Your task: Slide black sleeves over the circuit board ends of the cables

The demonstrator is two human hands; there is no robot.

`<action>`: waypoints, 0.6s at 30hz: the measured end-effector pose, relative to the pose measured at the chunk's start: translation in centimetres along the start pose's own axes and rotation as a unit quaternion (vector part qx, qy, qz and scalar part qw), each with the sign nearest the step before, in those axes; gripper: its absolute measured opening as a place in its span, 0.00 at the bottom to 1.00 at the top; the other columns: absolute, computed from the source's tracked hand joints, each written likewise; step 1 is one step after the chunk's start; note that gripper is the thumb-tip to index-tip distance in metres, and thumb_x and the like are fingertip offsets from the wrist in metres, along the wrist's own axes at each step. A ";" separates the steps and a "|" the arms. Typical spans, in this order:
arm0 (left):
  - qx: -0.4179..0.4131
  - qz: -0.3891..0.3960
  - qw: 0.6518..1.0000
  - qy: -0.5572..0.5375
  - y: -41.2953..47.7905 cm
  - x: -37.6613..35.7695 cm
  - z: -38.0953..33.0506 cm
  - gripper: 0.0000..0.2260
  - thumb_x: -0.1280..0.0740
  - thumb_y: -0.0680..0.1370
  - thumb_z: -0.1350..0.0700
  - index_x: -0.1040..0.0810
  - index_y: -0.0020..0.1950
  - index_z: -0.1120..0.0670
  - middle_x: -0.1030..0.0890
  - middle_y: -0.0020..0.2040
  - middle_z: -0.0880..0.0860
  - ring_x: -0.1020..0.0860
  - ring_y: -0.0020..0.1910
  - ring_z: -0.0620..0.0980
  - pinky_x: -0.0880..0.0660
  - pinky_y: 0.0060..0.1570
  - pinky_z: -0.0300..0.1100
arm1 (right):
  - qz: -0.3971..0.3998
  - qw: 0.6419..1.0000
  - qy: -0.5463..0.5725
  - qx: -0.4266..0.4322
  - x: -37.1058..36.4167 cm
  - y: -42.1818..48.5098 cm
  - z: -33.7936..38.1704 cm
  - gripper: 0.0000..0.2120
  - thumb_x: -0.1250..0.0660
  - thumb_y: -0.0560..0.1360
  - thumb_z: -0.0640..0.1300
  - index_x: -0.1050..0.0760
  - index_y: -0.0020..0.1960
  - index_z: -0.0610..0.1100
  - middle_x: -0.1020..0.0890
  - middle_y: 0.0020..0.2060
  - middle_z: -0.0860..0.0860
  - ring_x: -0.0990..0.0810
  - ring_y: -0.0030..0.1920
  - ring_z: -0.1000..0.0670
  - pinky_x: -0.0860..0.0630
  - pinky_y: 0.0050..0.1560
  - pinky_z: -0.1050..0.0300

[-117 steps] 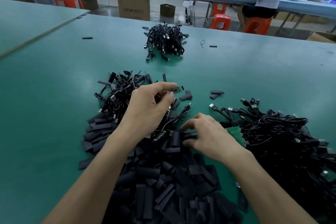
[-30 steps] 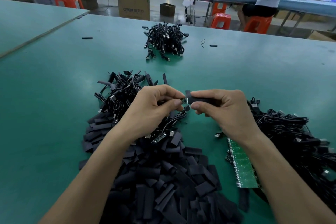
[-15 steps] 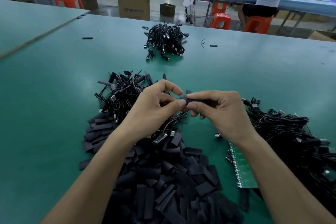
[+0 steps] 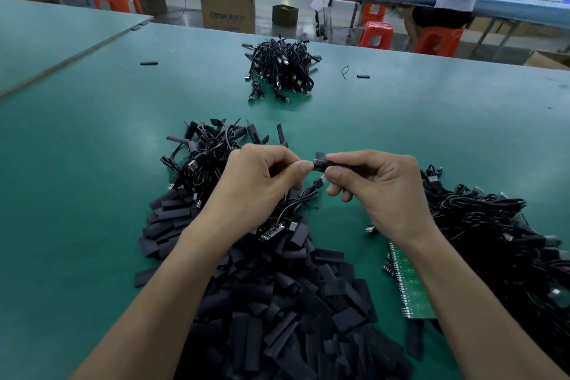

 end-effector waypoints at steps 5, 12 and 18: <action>-0.021 0.025 0.999 0.021 -0.1 -0.6 -0.4 0.09 0.30 0.79 0.50 0.16 0.40 0.50 0.17 0.32 0.49 0.32 0.24 0.40 0.36 0.26 0.32 | 0.022 0.999 -0.034 0.007 -0.5 0.0 0.1 0.11 0.24 0.71 0.35 0.16 0.49 0.48 0.13 0.38 0.48 0.16 0.34 0.51 0.23 0.36 0.62; -0.028 0.037 0.999 0.016 -0.3 -0.8 -0.8 0.07 0.30 0.80 0.55 0.16 0.43 0.51 0.17 0.33 0.44 0.29 0.24 0.37 0.37 0.27 0.26 | -0.059 0.998 0.000 -0.001 0.3 -0.1 -0.2 0.16 0.23 0.69 0.40 0.19 0.54 0.53 0.14 0.36 0.53 0.15 0.35 0.53 0.23 0.37 0.66; -0.025 0.020 0.999 -0.005 -0.3 -0.7 -0.8 0.06 0.30 0.79 0.55 0.15 0.44 0.51 0.16 0.34 0.42 0.25 0.27 0.37 0.30 0.30 0.30 | -0.149 0.986 0.071 0.009 -0.1 -0.9 -0.8 0.12 0.26 0.74 0.35 0.19 0.55 0.47 0.13 0.37 0.51 0.14 0.37 0.50 0.21 0.38 0.64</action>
Point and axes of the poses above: each hand's wrist, its own y-axis towards the middle knuckle, its own x-axis out of the back of the hand, z = x × y, the point moved 6 cm from there along y, towards the middle knuckle
